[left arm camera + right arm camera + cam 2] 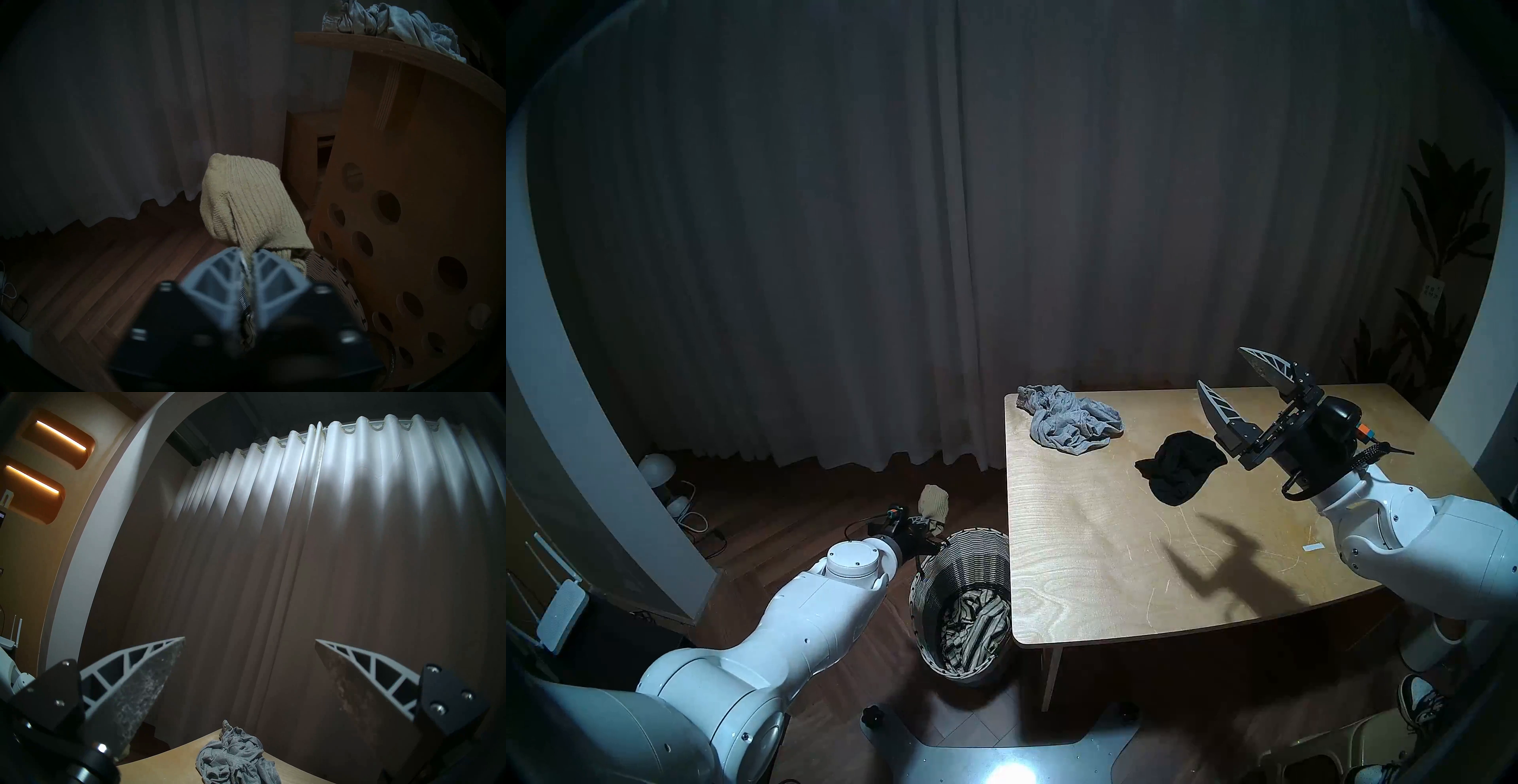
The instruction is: Toss clothes into the laundry hamper
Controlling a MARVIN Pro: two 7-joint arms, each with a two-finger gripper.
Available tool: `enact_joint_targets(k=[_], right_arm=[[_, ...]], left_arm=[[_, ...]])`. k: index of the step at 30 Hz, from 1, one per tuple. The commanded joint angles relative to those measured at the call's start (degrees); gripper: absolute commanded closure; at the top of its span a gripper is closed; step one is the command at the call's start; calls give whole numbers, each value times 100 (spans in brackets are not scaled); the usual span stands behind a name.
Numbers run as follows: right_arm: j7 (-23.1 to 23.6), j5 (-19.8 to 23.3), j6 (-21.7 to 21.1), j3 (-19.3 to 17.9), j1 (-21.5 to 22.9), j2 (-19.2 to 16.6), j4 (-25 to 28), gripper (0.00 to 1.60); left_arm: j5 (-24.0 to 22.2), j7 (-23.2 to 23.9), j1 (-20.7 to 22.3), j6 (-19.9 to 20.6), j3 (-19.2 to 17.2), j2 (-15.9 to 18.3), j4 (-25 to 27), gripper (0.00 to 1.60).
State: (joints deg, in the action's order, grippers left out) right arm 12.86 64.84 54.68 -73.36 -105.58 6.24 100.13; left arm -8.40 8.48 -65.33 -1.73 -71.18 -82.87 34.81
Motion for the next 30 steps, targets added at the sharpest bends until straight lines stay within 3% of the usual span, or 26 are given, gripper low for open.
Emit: enact_joint_targets(k=[1,10,18,24,30], right_arm=[[114,143,32,-198,-59,-26,-17,0],[324,316,32,-359,-204,-27,-36,0],[443,411,32,-423,-279,-28,-46,0],[310,464,-463,-347,-199,-29,-126,0],[226,405,-900,-336,-122,-30,-363,0]], left_arm=[[56,18,613,60,48,-178,-240,0],[7,25,829,-45,40,-360,-576,0],[-356,-92,833,-781,-506,-48,62,0],[-430,-185,681,-1329,-747,177,613,0],[-480,-215,418,-1494,-814,201,845,0]])
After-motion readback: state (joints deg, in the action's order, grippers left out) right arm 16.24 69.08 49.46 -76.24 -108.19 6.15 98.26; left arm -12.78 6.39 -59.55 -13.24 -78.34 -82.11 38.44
